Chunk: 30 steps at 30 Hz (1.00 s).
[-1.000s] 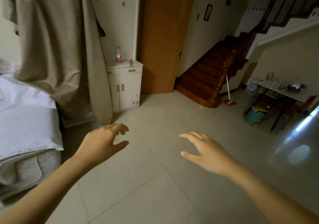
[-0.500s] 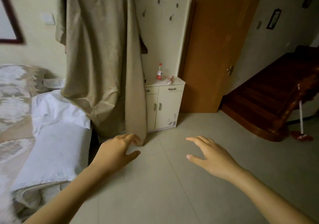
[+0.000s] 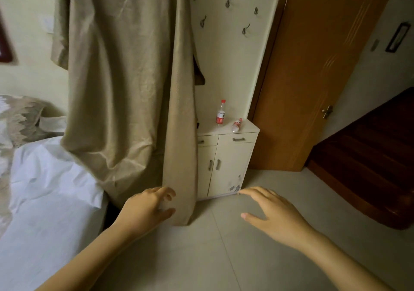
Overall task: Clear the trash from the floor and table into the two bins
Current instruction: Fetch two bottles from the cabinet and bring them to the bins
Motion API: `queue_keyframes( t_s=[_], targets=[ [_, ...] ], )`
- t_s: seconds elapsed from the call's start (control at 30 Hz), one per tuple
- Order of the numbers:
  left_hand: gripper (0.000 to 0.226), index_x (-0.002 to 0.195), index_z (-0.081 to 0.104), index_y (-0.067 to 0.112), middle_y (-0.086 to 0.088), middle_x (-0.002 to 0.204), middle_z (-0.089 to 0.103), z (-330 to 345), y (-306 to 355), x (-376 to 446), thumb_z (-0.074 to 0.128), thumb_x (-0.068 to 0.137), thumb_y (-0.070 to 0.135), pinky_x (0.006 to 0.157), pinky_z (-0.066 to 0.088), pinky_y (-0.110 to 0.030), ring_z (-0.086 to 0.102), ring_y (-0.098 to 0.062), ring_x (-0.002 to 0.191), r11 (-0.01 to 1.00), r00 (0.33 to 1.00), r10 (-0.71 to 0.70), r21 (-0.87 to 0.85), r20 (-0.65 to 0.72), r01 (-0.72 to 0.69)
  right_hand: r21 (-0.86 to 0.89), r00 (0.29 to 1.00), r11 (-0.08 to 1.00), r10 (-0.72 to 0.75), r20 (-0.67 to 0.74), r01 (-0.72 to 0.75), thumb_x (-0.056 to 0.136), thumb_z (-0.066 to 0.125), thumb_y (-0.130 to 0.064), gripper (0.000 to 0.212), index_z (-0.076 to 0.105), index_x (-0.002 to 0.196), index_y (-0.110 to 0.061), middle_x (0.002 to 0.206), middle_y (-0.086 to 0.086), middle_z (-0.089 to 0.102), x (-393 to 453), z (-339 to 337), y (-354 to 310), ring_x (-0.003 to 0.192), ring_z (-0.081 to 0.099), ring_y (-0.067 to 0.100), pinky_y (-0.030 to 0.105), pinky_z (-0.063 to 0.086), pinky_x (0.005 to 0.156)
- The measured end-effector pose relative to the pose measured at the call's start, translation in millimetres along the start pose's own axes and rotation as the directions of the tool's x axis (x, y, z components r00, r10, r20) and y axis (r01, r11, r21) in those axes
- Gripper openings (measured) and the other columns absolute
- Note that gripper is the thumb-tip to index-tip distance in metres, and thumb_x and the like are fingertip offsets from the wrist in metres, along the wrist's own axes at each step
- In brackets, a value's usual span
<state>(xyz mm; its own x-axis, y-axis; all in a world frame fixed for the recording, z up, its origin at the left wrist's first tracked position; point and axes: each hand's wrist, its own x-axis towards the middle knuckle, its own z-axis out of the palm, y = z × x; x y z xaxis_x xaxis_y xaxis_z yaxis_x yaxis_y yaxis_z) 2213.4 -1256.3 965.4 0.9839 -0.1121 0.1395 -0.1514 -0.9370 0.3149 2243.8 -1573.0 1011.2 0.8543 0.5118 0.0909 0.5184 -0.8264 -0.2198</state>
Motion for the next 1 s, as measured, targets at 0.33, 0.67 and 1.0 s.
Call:
queue_keyframes(
  t_s=[0.33,0.67,1.0],
  targets=[
    [0.039,0.126,0.046,0.037,0.018,0.123,0.056,22,13,234,0.053,0.09,0.049,0.087,0.052,-0.029,0.059,-0.003,0.102,0.981,0.981,0.195,-0.014,-0.004,-0.195,0.002,0.99,0.991,0.134,-0.033,-0.134,0.092,0.049,-0.051,0.052,0.032,0.14,-0.039,0.142,-0.024,0.034,139,-30,111,0.127,0.034,-0.003,0.018,0.036,0.098],
    [0.041,0.129,0.043,0.035,0.016,0.124,0.055,67,27,435,0.047,0.092,0.052,0.088,0.052,-0.033,0.06,-0.007,0.101,0.991,0.992,0.13,0.011,-0.007,-0.13,0.066,0.992,0.99,0.126,0.0,-0.125,0.092,0.052,-0.048,0.053,0.035,0.14,-0.035,0.142,-0.022,0.033,300,-23,270,0.127,0.037,0.0,0.022,0.04,0.098],
    [0.042,0.129,0.042,0.033,0.015,0.123,0.057,84,15,581,0.052,0.092,0.05,0.085,0.053,-0.031,0.06,-0.006,0.103,1.0,1.0,0.006,-0.013,-0.014,-0.007,0.164,0.998,0.985,0.051,0.043,-0.057,0.09,0.055,-0.045,0.05,0.04,0.137,-0.032,0.139,-0.02,0.038,454,-12,372,0.125,0.042,0.005,0.027,0.045,0.095]
  ],
)
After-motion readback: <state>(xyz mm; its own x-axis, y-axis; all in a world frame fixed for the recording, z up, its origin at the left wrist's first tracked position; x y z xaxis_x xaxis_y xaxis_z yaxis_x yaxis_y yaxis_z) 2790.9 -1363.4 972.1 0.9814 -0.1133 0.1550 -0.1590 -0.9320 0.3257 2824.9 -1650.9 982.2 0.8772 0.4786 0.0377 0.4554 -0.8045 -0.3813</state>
